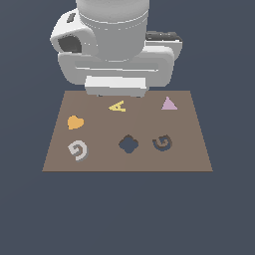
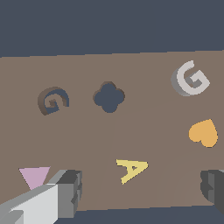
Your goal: Insert a designated object into the corresponding slot on a board.
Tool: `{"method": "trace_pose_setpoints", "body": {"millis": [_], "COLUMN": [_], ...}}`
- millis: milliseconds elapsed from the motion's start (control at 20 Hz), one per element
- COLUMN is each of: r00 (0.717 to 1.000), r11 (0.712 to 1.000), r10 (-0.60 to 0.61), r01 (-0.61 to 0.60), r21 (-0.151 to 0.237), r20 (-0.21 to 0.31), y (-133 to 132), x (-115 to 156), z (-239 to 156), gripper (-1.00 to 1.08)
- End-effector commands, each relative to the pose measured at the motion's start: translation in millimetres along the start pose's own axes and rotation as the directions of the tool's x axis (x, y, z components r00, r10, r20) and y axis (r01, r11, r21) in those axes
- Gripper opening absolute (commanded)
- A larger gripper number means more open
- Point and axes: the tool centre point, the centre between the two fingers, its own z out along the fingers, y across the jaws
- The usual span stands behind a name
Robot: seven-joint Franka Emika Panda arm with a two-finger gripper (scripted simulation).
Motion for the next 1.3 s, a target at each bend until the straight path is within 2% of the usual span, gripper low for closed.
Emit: {"method": "trace_pose_setpoints", "body": {"millis": [0, 400, 800, 1050, 1250], "r00": [1.0, 1.0, 0.992, 0.975, 0.95], "r11": [1.0, 1.0, 0.992, 0.975, 0.95], "r10": [0.0, -0.031, -0.127, -0.221, -0.311], "r01": [0.0, 0.031, 0.127, 0.221, 0.311], "r21": [0.0, 0.0, 0.001, 0.002, 0.002], "r20": [0.0, 0.0, -0.002, -0.003, -0.005], "y": [0.0, 7.1, 28.4, 48.5, 66.8], "x": [0.0, 2.5, 11.7, 23.1, 36.2], "z": [0.0, 5.7, 23.0, 40.3, 57.2], "gripper": [1.0, 1.0, 1.0, 1.0, 1.0]}}
